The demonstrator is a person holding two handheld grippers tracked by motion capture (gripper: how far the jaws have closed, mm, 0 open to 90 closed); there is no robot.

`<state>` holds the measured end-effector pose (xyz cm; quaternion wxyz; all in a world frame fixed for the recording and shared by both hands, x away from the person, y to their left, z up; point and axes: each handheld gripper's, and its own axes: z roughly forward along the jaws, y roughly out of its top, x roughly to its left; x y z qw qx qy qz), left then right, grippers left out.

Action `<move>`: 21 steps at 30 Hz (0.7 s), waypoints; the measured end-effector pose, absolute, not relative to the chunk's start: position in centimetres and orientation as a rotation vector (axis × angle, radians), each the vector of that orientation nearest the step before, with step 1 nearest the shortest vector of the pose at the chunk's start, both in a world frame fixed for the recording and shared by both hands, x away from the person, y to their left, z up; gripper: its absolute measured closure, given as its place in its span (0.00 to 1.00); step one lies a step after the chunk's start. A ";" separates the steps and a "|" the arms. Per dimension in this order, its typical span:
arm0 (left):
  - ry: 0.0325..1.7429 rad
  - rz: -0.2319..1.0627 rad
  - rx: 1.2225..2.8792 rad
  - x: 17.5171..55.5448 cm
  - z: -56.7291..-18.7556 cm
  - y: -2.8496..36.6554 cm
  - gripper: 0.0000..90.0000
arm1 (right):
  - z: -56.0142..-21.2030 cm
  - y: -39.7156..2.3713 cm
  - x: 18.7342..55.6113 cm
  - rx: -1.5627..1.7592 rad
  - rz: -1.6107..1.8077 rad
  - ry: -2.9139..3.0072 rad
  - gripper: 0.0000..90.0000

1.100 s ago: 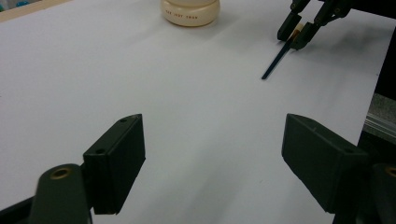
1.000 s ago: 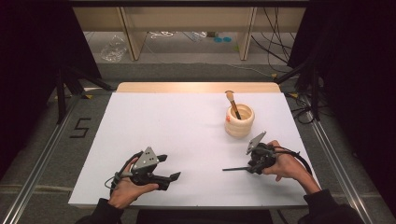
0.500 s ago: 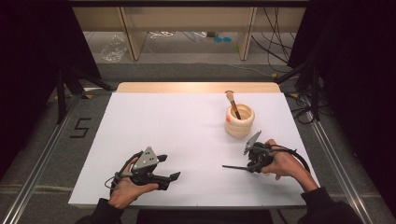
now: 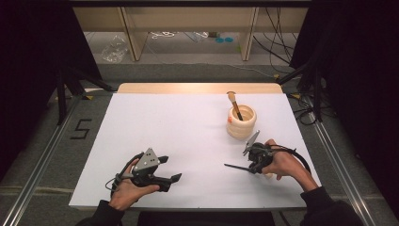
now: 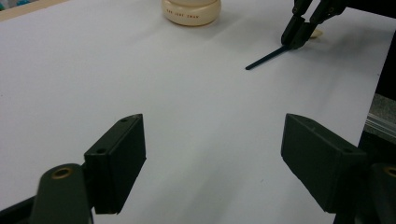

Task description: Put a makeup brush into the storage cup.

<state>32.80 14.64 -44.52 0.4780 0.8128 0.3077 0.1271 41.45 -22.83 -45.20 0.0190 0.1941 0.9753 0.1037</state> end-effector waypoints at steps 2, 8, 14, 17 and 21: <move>0.750 0.311 1.985 32.8 -44.5 14.6 0.24 | -45.2 -22.8 41.7 0.558 0.292 3.025 0.89; 0.753 0.313 1.987 32.8 -44.5 14.6 0.25 | -45.1 -22.6 41.8 0.555 0.258 3.033 0.90; 0.752 0.315 1.987 32.7 -44.4 14.6 0.25 | -45.2 -22.3 41.9 0.540 0.233 3.035 0.91; 0.751 0.314 1.986 32.7 -44.4 14.7 0.25 | -45.1 -22.0 41.7 0.599 0.233 3.044 0.92; 0.751 0.314 1.986 32.7 -44.4 14.7 0.25 | -45.1 -22.0 41.7 0.605 0.229 3.043 0.92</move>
